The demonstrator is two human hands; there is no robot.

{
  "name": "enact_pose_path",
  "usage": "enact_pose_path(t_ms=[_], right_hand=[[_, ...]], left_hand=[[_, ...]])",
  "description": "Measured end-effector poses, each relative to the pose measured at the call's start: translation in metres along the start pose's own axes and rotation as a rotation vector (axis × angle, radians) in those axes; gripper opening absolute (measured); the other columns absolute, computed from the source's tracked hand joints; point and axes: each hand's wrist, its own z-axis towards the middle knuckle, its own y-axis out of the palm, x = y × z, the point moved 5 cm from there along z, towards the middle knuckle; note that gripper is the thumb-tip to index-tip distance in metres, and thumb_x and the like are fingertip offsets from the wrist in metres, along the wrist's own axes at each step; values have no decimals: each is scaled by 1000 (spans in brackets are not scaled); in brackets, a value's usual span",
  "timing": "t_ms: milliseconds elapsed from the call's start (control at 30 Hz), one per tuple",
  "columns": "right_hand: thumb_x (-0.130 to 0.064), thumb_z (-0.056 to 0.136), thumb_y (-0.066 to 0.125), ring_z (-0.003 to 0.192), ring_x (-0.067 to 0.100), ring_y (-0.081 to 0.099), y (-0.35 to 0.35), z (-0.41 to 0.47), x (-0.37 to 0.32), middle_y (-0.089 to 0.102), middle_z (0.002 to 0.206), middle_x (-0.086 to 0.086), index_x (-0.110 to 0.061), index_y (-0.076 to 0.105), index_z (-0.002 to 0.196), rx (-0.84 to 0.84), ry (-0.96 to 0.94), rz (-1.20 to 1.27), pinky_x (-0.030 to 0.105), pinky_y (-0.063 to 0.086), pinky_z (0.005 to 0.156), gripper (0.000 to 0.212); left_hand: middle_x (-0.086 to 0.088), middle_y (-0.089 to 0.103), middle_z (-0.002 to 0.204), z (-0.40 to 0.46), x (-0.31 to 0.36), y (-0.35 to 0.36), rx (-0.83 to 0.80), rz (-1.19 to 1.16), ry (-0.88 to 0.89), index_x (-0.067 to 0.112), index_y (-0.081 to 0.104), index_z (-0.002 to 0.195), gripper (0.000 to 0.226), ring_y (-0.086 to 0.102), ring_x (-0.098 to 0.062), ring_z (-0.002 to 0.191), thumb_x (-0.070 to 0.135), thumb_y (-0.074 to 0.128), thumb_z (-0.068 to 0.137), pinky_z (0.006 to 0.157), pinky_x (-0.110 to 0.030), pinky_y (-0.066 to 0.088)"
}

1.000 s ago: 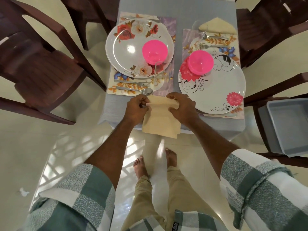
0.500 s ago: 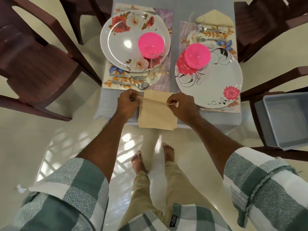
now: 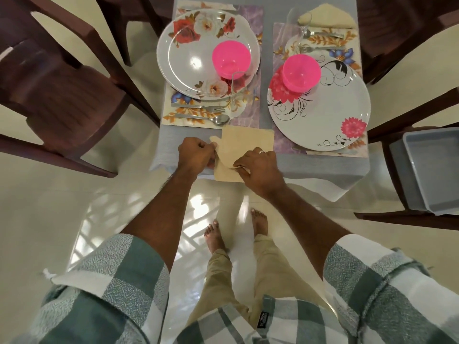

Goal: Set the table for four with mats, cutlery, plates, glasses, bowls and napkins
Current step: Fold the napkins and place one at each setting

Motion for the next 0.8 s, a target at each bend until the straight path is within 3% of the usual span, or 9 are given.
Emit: enact_pose_path(t_ms=[100, 200, 333, 533, 700, 800], right_hand=[[-26, 90, 67, 93, 28, 60, 2, 8, -5, 71, 92, 1, -24, 76, 96, 38, 70, -6, 41, 35, 77, 11], [-24, 91, 65, 97, 27, 59, 10, 13, -19, 70, 97, 1, -24, 76, 101, 1, 86, -65, 39, 31, 77, 14], [-23, 93, 63, 104, 25, 57, 25, 9, -30, 69, 106, 0, -26, 74, 110, -85, 96, -90, 39, 34, 82, 20], [-24, 96, 60, 109, 24, 57, 21, 9, -24, 69, 114, 0, -27, 69, 119, -77, 164, -62, 38, 31, 83, 25], [-23, 96, 60, 103, 23, 57, 25, 10, -23, 70, 107, 0, -25, 68, 111, -121, 193, -19, 39, 35, 86, 17], [-42, 93, 62, 107, 22, 57, 32, 6, -27, 70, 113, -2, -25, 69, 116, -166, 180, 55, 39, 35, 90, 29]], left_hand=[[-10, 74, 71, -1, -6, -2, -9, 54, 12, 2, 71, 82, 25, 73, -22, 58, 25, 72, 91, 54, -31, 60], [-9, 75, 79, -3, -13, -2, -27, 127, 17, 5, 72, 87, 16, 73, -22, 59, 20, 71, 92, 65, -40, 64], [-9, 74, 86, -5, -17, 3, -70, 158, 50, 8, 73, 89, 4, 74, -23, 65, 13, 73, 89, 66, -41, 64], [-11, 73, 89, -5, -15, 8, -102, 137, 43, 6, 72, 92, 4, 74, -24, 72, 10, 73, 90, 70, -40, 64], [-9, 73, 91, -5, -16, 10, -98, 163, 46, 9, 73, 92, 2, 73, -22, 72, 10, 72, 91, 71, -37, 64], [-10, 74, 90, -4, -16, 9, -98, 160, 53, 9, 73, 91, 4, 74, -24, 73, 12, 71, 92, 71, -41, 64]])
